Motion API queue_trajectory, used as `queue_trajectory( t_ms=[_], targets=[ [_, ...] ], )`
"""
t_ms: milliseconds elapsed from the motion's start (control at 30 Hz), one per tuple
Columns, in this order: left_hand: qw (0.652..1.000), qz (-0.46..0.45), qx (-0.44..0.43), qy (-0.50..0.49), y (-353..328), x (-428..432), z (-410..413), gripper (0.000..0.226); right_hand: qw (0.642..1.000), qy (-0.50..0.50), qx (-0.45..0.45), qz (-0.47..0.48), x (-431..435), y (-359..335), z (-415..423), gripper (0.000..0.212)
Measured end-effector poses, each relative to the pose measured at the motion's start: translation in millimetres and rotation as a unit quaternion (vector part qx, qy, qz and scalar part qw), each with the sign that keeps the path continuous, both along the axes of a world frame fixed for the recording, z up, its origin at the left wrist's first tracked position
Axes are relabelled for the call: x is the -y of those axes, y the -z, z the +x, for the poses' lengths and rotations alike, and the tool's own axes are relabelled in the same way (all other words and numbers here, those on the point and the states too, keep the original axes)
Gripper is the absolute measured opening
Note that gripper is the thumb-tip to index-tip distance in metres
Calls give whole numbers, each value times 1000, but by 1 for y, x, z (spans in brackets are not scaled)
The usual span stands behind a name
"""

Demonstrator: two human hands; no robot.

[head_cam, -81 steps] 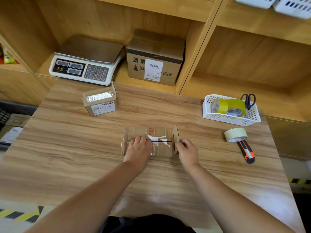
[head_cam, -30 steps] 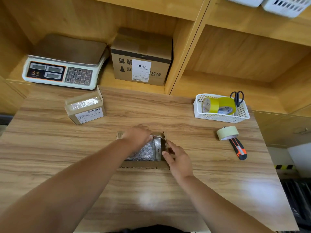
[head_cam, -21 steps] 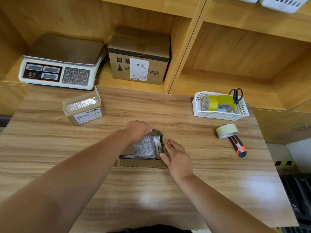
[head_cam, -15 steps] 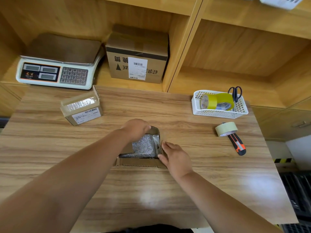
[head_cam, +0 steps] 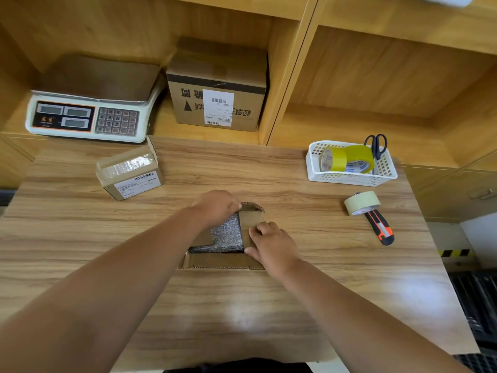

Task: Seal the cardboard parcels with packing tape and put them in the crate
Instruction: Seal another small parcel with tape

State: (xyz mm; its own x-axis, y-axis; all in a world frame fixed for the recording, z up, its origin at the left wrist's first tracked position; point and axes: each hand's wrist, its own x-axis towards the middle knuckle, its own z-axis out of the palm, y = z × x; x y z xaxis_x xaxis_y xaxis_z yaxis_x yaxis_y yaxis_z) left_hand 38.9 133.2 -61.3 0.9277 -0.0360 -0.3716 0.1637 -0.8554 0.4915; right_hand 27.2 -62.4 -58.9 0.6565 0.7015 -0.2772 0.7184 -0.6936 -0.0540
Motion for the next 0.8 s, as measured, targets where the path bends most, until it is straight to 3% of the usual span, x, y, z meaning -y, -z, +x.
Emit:
queue_trajectory(
  t_ms=[200, 267, 367, 433, 567, 633, 700, 800],
  targets=[
    [1000, 0, 21, -12, 7, 4, -19, 43, 977, 119, -117, 133, 11, 2, 2, 37],
    [1000, -2, 24, -9, 9, 6, -25, 44, 931, 220, -195, 217, 13, 3, 6, 30],
    [999, -24, 24, 2, 9, 5, -34, 40, 819, 358, -279, 351, 15, 1, 11, 33],
    [999, -21, 21, -13, 8, 0, -42, 38, 789, 386, -278, 390, 18, -3, 12, 37],
    [991, -82, 1, -101, -2, -15, -62, 46, 829, 361, -264, 337, 24, -5, 7, 35],
    [990, -84, -21, -107, -7, -22, -73, 70, 848, 338, -270, 305, 23, -4, 5, 47],
    [993, -61, -40, -92, -8, -26, -84, 94, 855, 316, -293, 290, 19, -5, 4, 59],
    [996, 4, -30, -82, -4, -27, -93, 102, 874, 287, -275, 280, 11, -4, 4, 61]
  ],
)
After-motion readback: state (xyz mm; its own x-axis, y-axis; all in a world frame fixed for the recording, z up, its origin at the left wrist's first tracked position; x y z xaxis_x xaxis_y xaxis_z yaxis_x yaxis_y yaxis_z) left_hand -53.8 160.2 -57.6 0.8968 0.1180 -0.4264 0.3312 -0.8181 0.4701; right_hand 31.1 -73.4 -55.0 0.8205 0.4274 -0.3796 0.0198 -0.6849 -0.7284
